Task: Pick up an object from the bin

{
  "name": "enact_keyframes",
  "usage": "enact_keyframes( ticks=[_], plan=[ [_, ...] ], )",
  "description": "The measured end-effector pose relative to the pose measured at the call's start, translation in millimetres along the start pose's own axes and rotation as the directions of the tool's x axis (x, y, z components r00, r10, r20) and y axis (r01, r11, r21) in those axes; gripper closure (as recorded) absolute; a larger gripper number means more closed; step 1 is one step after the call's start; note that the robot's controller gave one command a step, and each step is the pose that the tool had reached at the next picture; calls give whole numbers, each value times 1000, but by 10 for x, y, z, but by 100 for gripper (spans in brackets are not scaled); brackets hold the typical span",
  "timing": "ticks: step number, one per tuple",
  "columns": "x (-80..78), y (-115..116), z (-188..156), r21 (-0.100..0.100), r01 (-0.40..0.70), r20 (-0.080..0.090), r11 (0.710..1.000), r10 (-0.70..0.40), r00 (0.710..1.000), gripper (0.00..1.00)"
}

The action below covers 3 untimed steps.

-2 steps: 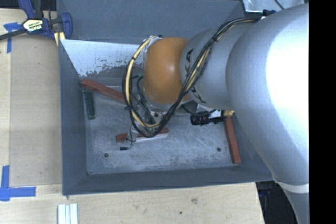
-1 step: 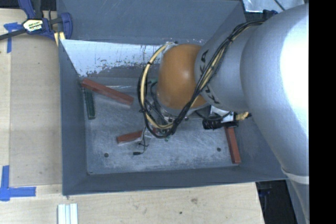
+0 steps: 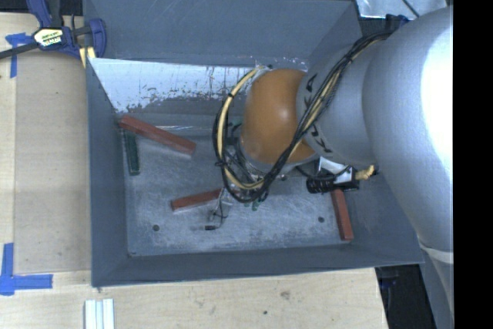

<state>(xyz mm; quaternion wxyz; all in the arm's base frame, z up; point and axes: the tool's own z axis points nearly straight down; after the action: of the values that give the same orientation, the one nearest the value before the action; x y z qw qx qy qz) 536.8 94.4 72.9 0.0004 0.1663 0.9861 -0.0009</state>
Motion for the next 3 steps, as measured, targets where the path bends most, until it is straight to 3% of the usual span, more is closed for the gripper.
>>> enact_keyframes(
  ticks=[1,2,3],
  plan=[
    [408,665,20,-5,-31,2,999,31,1000,100],
    [409,656,26,-4,-33,2,999,33,999,0],
    [215,576,-28,-2,41,-6,999,-41,999,0]
  ],
)
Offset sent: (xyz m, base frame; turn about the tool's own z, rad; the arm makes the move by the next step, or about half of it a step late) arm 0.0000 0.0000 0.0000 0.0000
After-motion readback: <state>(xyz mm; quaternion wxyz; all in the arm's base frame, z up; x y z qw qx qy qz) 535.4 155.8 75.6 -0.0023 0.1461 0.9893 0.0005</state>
